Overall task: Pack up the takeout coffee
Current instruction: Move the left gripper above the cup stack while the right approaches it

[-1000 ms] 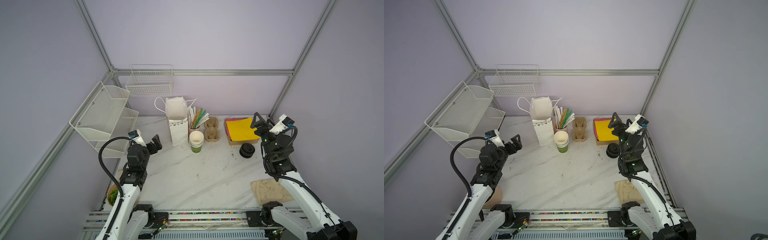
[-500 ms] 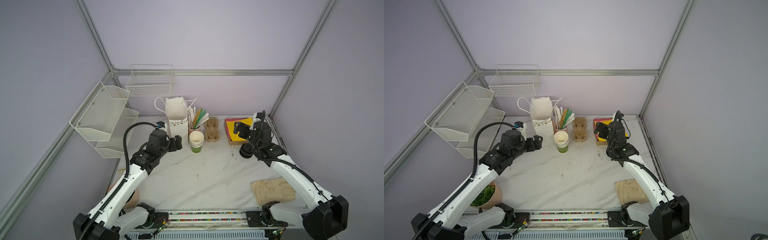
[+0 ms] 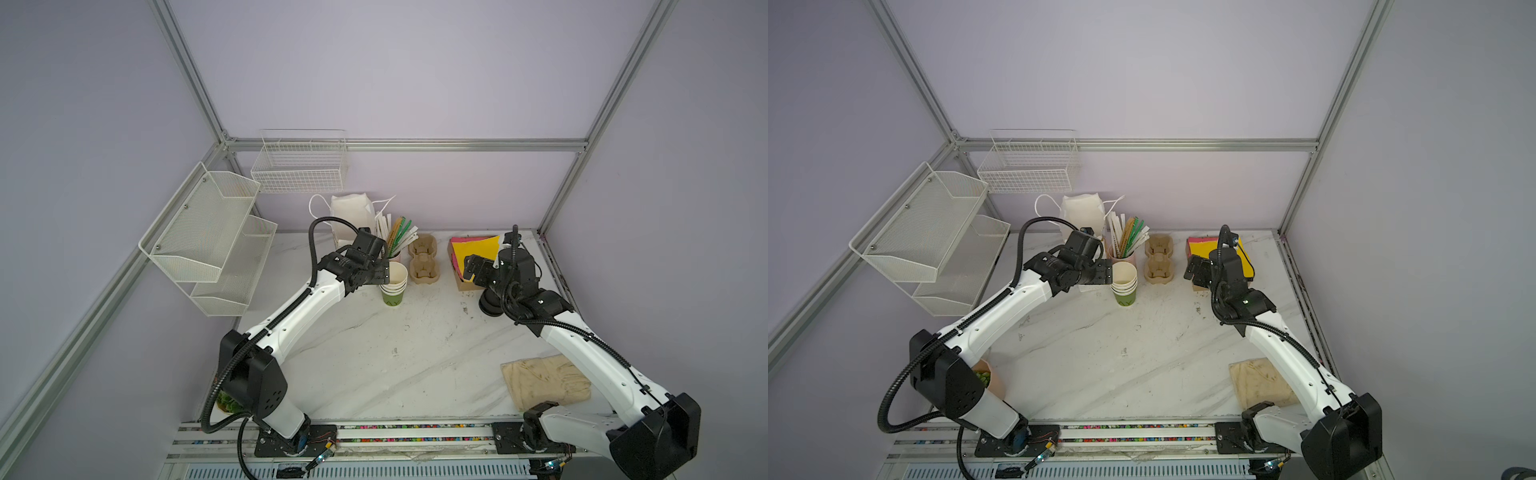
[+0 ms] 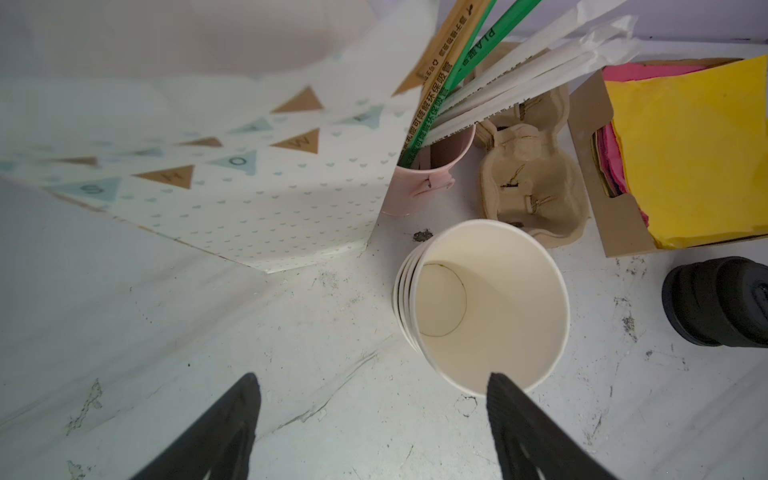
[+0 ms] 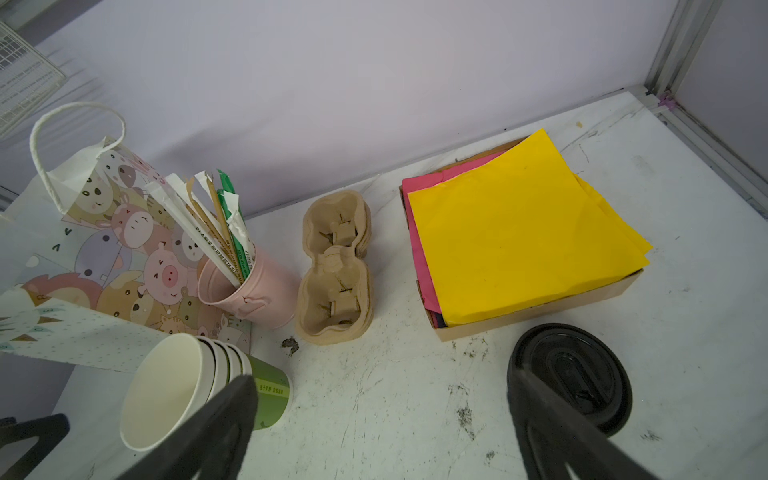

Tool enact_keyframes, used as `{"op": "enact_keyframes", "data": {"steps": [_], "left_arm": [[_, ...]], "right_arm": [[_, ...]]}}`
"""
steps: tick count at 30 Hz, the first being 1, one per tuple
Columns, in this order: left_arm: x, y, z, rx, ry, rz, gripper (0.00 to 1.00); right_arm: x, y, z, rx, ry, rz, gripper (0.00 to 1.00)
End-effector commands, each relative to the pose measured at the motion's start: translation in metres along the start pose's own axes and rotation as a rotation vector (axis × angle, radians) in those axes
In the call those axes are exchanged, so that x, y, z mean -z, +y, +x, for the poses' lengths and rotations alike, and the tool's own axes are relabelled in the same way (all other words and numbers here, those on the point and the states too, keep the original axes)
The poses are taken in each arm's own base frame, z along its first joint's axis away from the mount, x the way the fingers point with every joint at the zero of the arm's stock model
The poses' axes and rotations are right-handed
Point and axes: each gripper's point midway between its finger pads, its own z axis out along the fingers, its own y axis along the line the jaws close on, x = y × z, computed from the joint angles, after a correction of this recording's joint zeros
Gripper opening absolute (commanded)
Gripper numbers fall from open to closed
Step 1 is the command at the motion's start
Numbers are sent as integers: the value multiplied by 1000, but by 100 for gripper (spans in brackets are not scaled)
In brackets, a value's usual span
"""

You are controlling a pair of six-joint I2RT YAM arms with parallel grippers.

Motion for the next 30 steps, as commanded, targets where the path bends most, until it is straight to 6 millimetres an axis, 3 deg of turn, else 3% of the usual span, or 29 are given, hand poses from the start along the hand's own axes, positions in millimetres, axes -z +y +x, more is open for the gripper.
{"op": "enact_keyframes", "data": {"steps": [1,13,18,21,30], "left_arm": [[17,-11,-29,-13,-51,18,81],[-15,-28,-32,-34,-3,-1,61],[-24,-29,-26,-27,22,-4,46],[-27,-30,-24,-23,30,-3,36],[-31,-34,-25,-12,37,10,20]], "right_arm": [[11,3,-1,20,7,-3,96],[20,15,4,27,21,-49,95],[21,19,6,24,26,-63,95],[21,23,9,19,36,-86,94],[15,39,24,-3,78,-165,94]]}}
